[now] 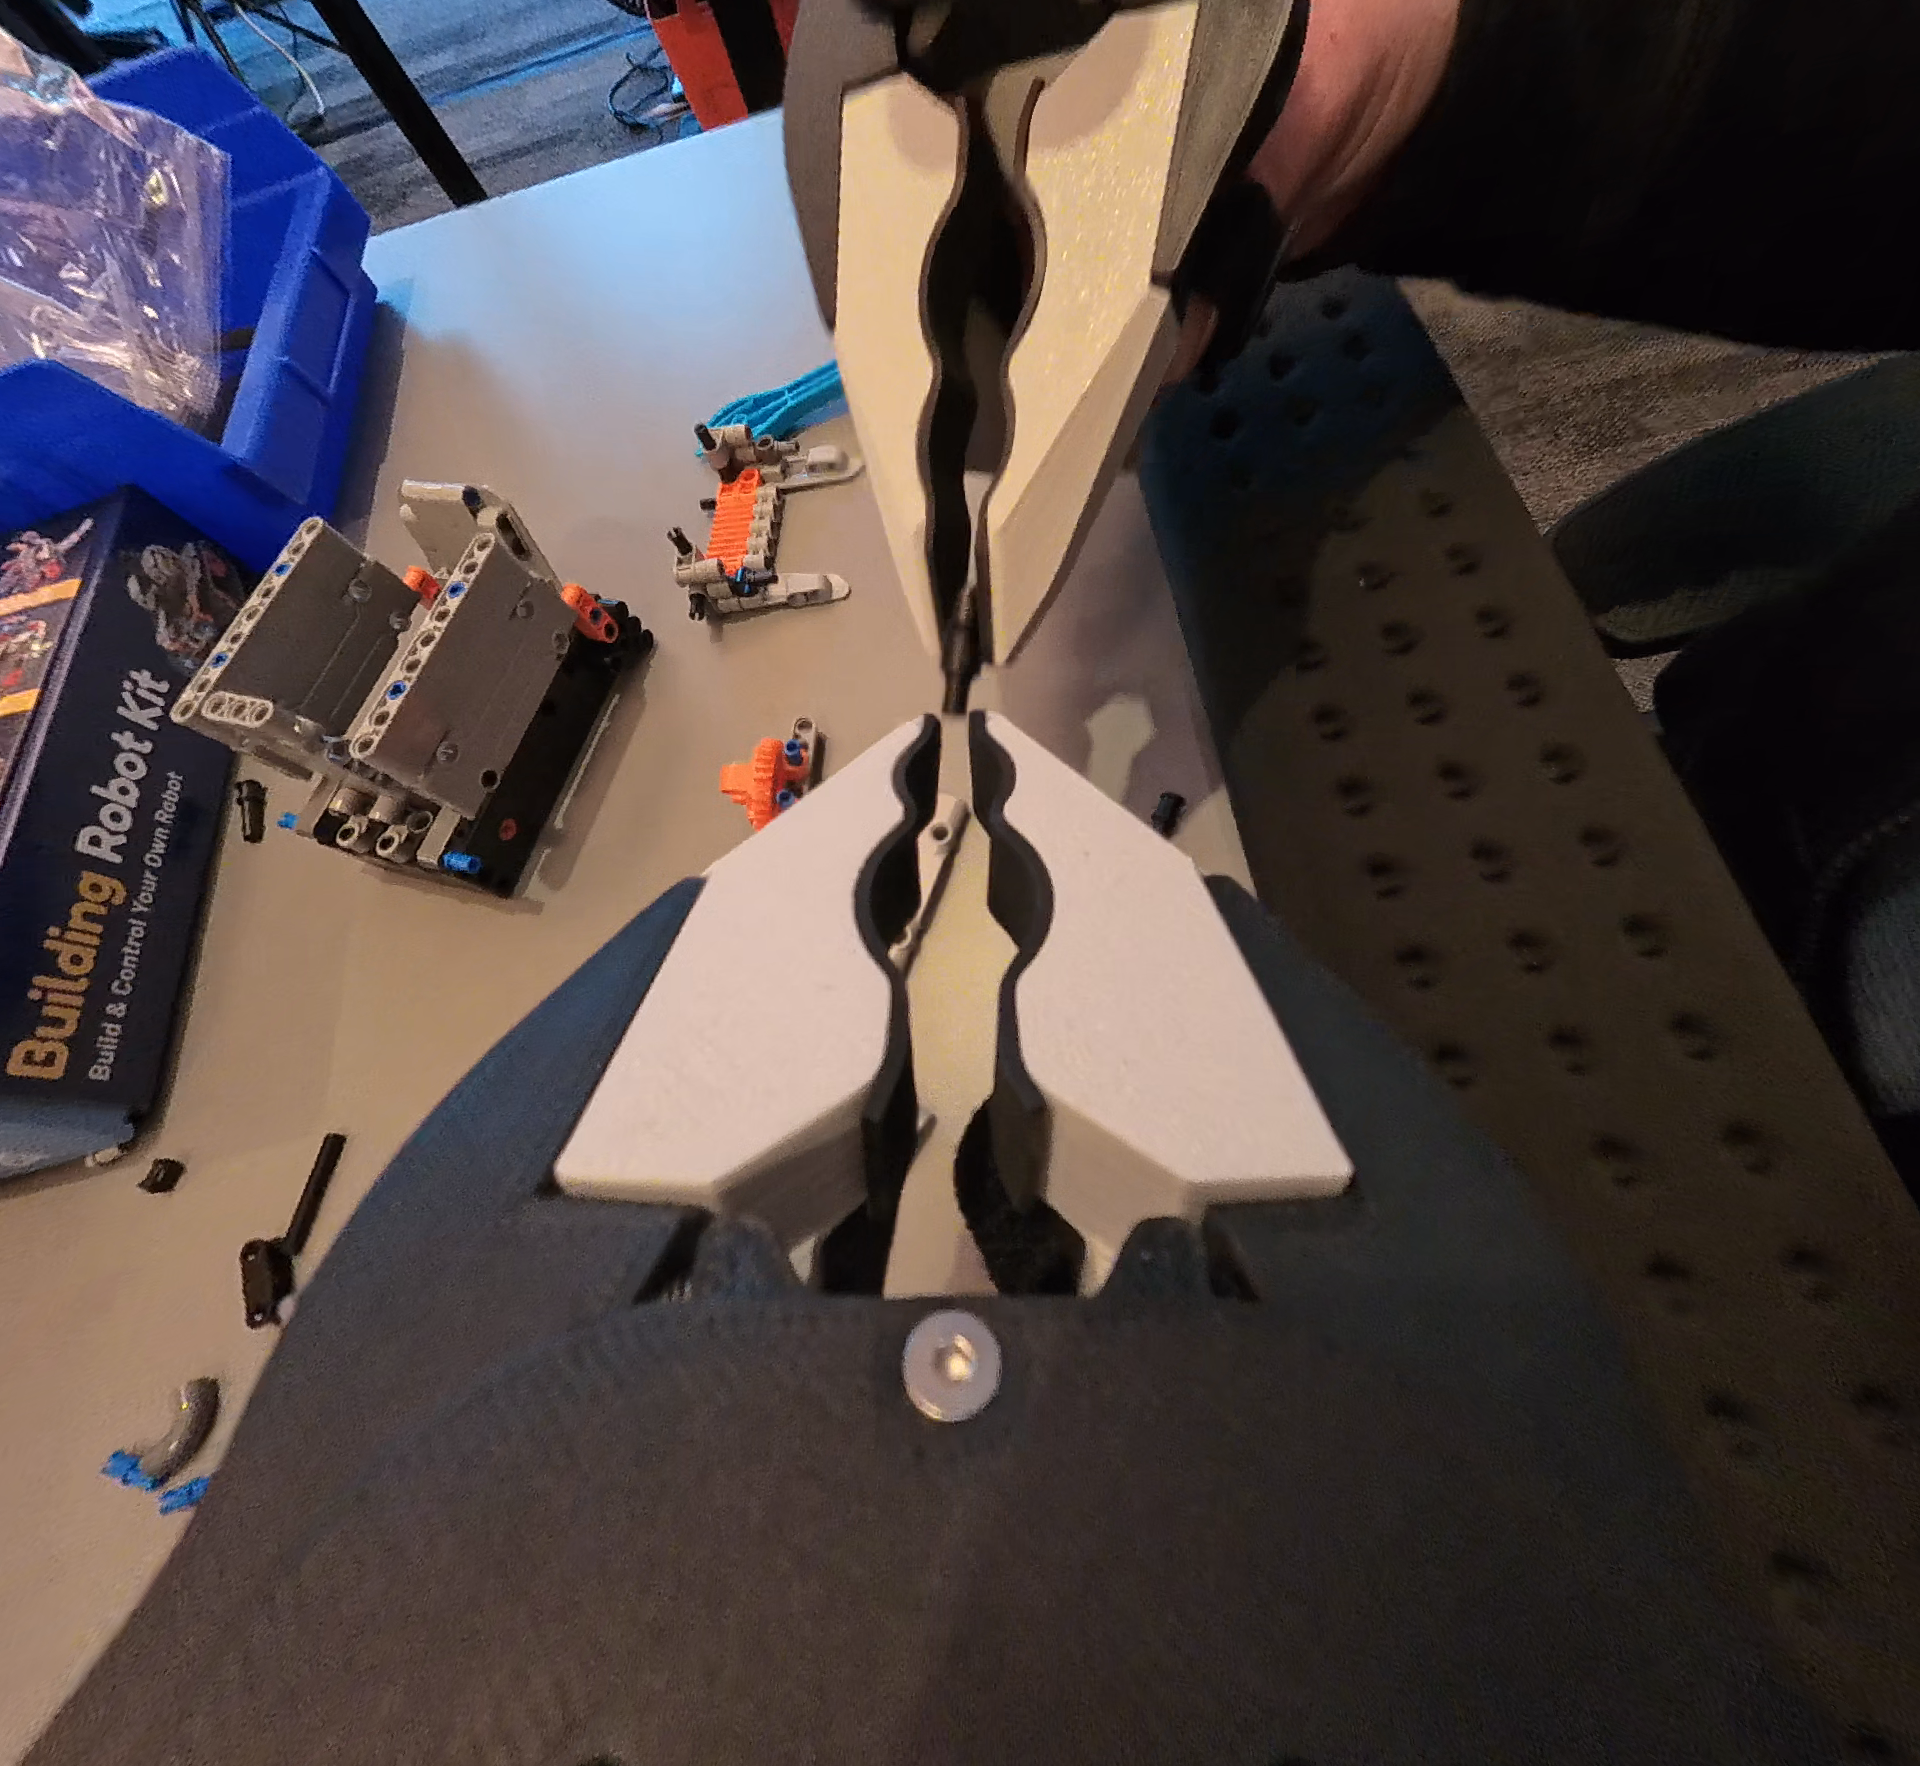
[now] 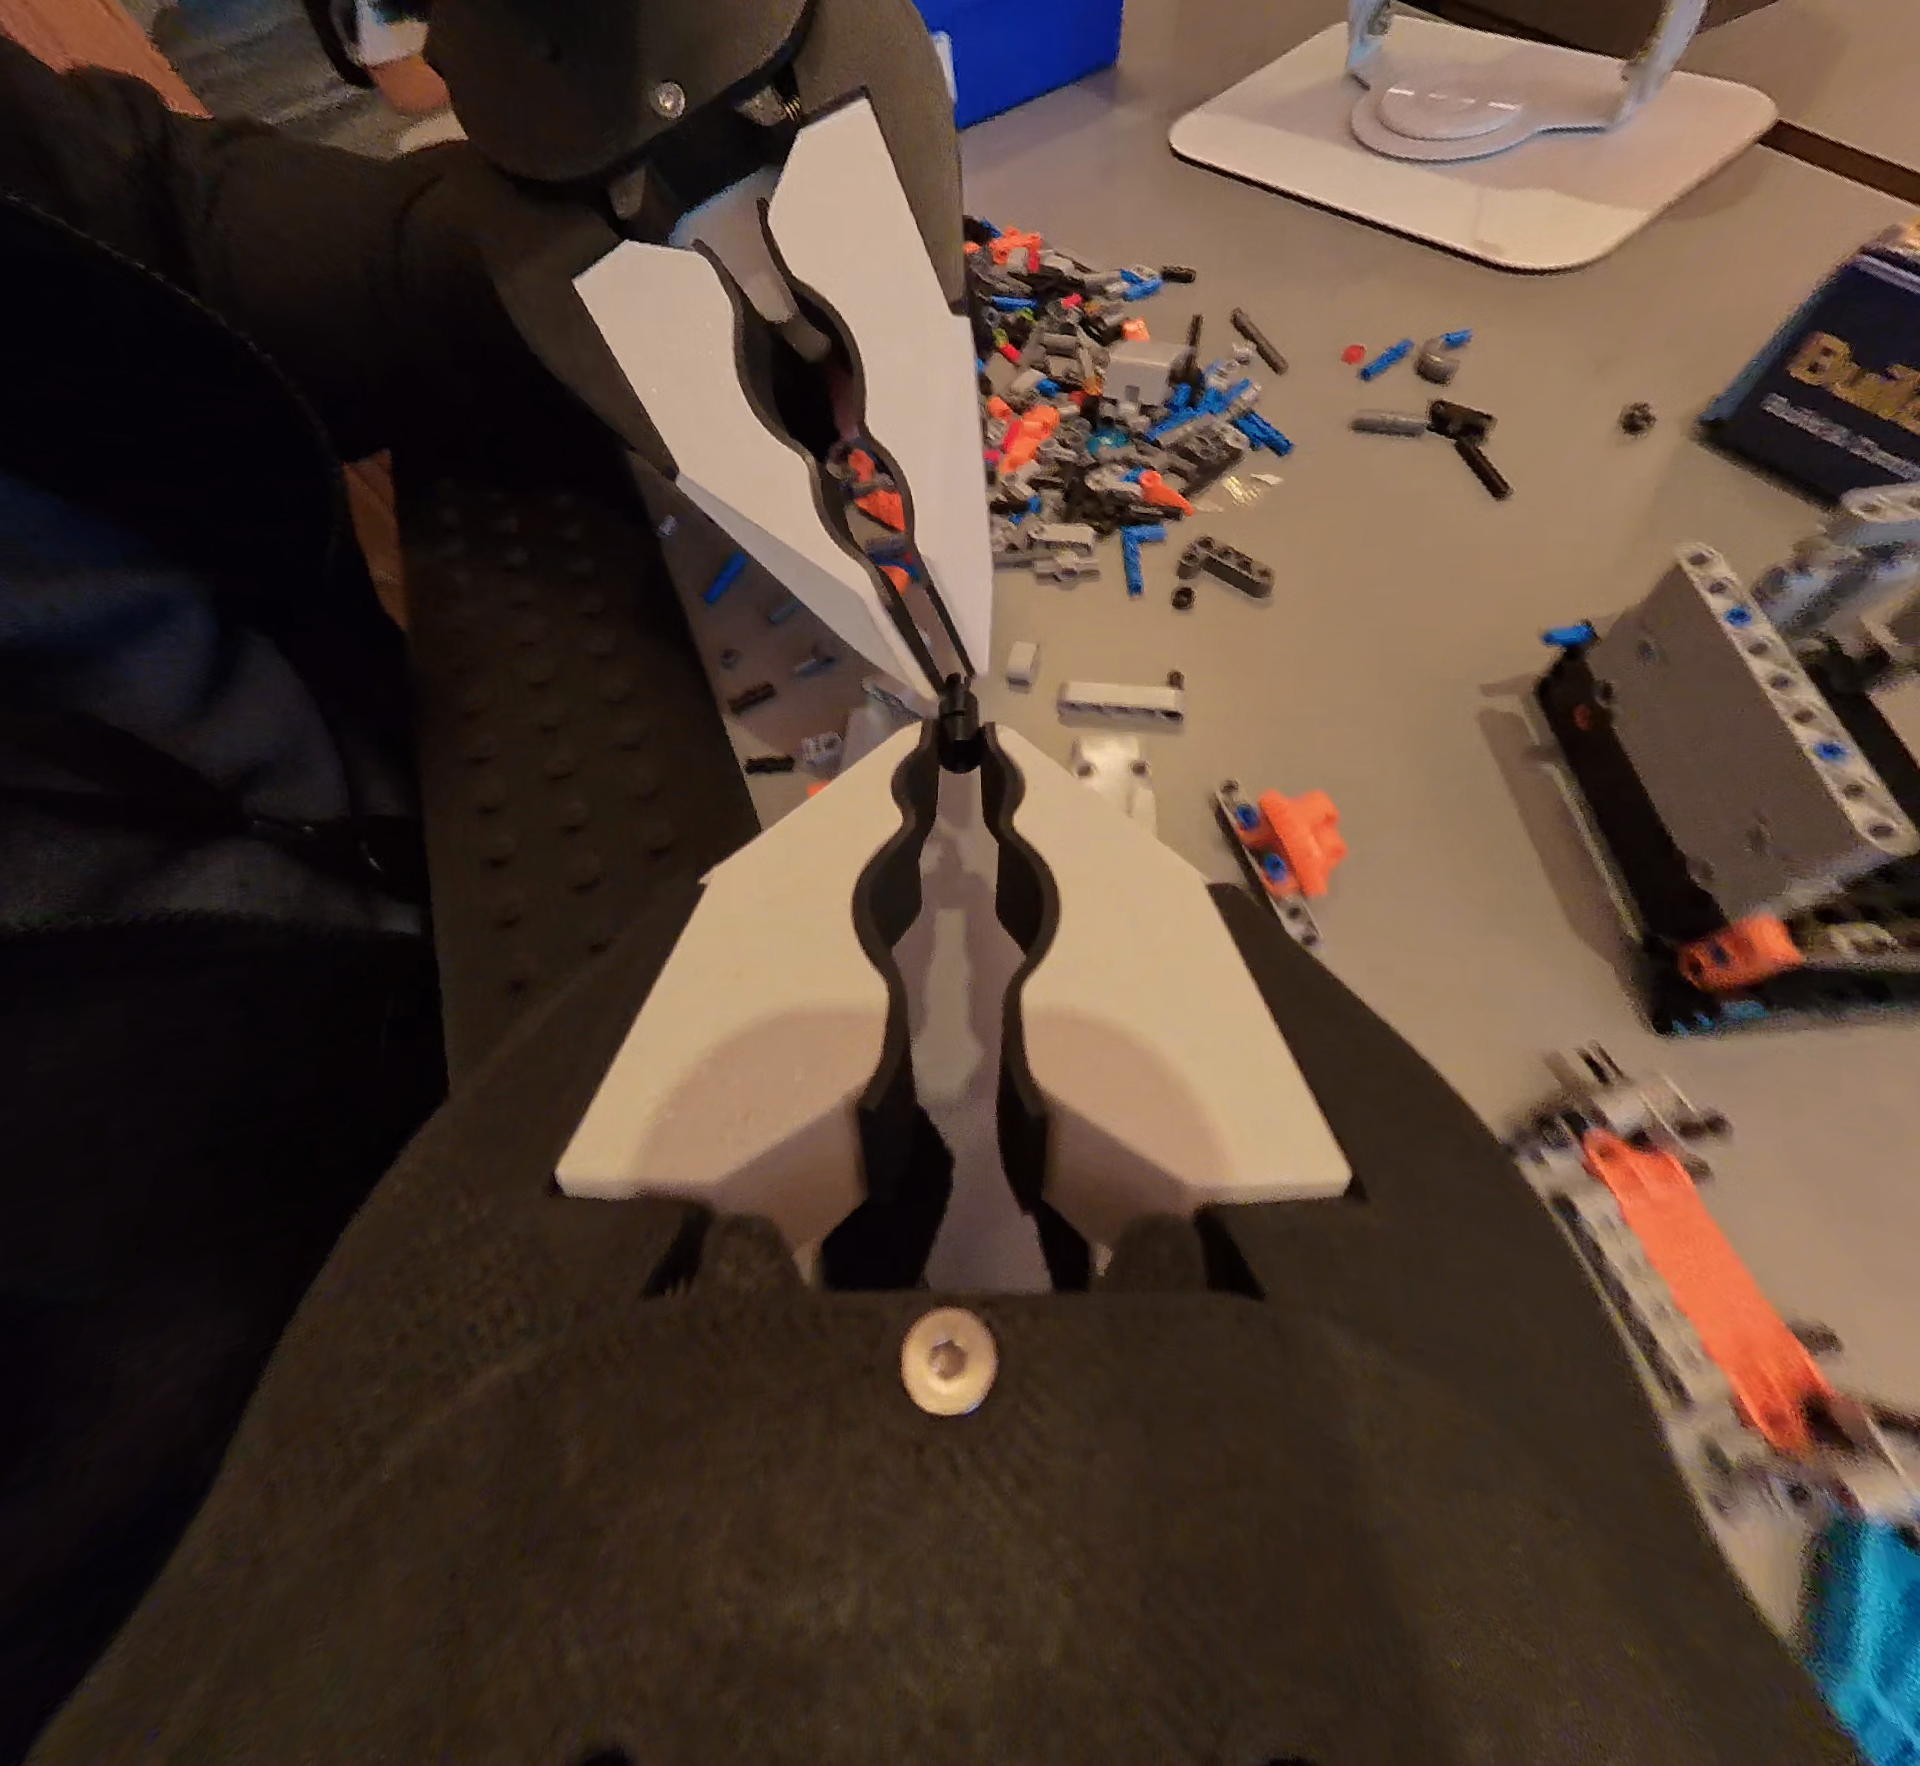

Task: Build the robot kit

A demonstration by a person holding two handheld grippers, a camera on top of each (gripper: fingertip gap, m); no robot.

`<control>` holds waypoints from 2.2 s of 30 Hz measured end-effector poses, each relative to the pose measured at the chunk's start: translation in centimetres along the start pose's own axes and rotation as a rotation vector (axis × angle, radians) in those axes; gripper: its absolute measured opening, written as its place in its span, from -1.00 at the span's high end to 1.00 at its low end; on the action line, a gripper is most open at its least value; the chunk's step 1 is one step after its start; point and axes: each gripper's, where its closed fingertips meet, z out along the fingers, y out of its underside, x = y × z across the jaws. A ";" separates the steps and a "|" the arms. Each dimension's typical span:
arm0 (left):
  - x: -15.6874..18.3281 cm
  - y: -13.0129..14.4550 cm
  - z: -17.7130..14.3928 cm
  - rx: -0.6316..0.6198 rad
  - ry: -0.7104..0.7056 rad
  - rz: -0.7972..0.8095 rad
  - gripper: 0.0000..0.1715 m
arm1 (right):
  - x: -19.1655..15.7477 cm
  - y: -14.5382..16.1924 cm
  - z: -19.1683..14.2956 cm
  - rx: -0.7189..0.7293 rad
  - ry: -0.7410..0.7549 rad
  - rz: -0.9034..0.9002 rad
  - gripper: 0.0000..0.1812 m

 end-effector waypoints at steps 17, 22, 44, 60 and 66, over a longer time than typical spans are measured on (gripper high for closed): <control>-3.2 4.4 1.3 -0.156 -0.030 -0.197 0.76 | 4.9 5.9 -7.5 -0.108 0.281 0.108 0.94; -4.0 4.7 2.2 -0.182 -0.042 -0.209 0.74 | 5.0 5.9 -6.2 -0.139 0.286 0.076 0.94; -4.5 6.4 6.9 -0.308 0.008 -0.152 0.64 | 6.9 4.9 -1.2 -0.212 0.249 -0.006 0.94; -4.0 6.6 6.9 -0.304 0.036 -0.186 0.66 | 7.2 4.7 -1.2 -0.130 0.212 0.043 0.94; -3.7 6.7 7.1 -0.307 0.044 -0.189 0.68 | 7.2 4.7 -1.1 -0.119 0.206 0.046 0.94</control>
